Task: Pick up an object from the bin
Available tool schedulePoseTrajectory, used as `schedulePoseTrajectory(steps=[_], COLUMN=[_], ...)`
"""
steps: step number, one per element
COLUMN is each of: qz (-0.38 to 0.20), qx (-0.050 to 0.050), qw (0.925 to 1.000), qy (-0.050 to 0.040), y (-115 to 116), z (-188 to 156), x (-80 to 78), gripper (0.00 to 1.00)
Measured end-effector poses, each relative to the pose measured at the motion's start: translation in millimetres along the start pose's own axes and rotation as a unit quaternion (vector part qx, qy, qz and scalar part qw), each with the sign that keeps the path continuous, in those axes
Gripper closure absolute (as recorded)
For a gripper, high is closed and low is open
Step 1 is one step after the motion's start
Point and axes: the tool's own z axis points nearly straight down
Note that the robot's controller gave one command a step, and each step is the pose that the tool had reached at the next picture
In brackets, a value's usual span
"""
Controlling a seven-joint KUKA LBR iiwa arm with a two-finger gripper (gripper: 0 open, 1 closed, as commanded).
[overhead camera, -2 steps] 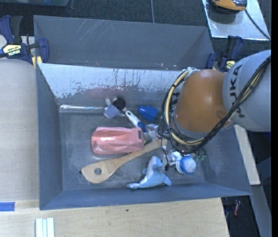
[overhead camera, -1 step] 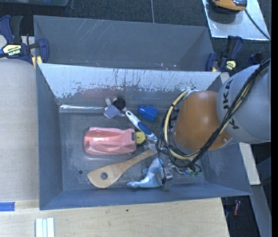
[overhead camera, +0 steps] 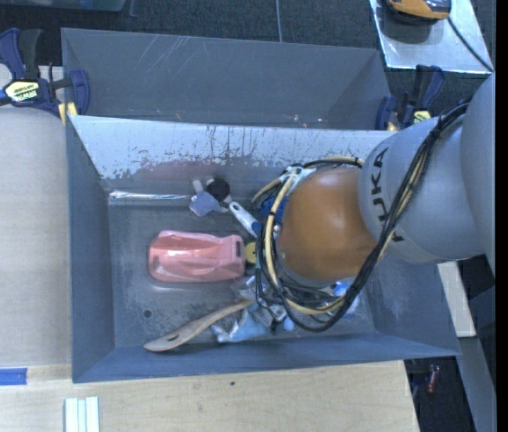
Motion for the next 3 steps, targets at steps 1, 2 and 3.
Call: schedulePoseTrajectory(steps=[1, 2, 3], qz=[0.0, 0.0, 0.0], qx=[0.0, 0.0, 0.0], qw=[1.0, 1.0, 1.0], qy=[-0.0001, 0.0001, -0.0011], y=[0, 0, -1], z=[0, -22, -35], x=[0.1, 0.3, -0.5], gripper=[1.0, 1.0, 1.0])
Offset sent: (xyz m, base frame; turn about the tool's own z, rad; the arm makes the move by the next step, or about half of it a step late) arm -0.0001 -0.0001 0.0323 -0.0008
